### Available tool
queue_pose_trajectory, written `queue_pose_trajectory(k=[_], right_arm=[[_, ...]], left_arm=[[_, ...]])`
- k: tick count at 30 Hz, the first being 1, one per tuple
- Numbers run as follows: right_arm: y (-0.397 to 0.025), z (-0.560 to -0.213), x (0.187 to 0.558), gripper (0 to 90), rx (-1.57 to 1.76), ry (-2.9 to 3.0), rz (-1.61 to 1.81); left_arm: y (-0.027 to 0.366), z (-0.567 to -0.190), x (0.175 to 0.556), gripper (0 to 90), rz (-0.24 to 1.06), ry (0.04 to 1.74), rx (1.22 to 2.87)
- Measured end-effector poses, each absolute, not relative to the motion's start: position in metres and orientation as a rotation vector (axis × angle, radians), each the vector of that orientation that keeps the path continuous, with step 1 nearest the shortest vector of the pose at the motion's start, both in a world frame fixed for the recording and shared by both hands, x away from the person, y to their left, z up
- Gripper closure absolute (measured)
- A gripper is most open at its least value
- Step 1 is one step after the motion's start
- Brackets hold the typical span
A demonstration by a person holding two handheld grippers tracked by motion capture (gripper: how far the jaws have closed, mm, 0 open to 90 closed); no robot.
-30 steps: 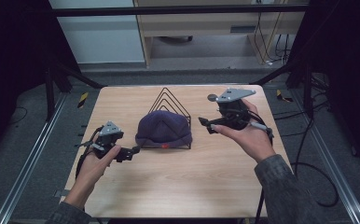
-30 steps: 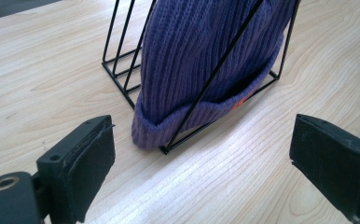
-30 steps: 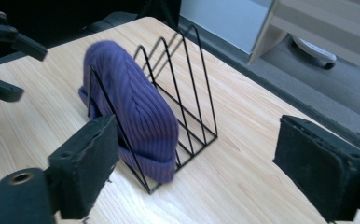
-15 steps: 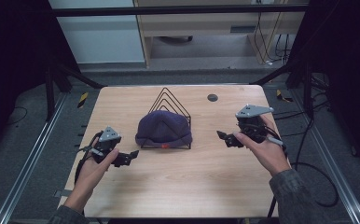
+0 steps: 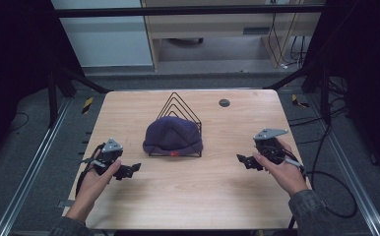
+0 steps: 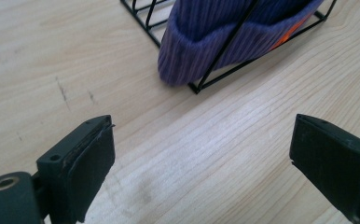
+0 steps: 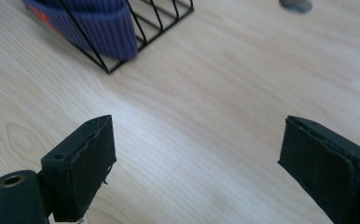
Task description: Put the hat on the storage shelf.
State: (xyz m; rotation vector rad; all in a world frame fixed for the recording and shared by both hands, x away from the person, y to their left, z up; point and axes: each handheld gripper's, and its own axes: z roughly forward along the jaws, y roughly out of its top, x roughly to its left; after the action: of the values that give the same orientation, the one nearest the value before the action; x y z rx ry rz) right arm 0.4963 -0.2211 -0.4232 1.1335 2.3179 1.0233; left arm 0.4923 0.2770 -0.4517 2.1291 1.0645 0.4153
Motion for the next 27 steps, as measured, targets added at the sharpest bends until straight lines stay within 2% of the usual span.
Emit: queue_pose_trajectory(k=[8, 20, 24, 27], right_arm=[[-0.225, -0.462, 0.494, 11.7, 1.238, 2.364, 0.974], [-0.239, -0.502, 0.497, 10.5, 1.473, 2.200, 0.975], [-0.239, -0.504, 0.496, 10.3, 1.452, 2.175, 0.963], [-0.234, -0.508, 0.493, 6.6, 1.409, 2.157, 0.941]], left_arm=[[0.288, -0.473, 0.493, 6.1, 0.383, 1.115, 2.162], [0.290, -0.491, 0.505, 5.1, 0.383, 1.176, 2.176], [0.290, -0.496, 0.506, 3.9, 0.384, 1.181, 2.190], [0.288, -0.498, 0.504, 3.8, 0.413, 1.176, 2.195]])
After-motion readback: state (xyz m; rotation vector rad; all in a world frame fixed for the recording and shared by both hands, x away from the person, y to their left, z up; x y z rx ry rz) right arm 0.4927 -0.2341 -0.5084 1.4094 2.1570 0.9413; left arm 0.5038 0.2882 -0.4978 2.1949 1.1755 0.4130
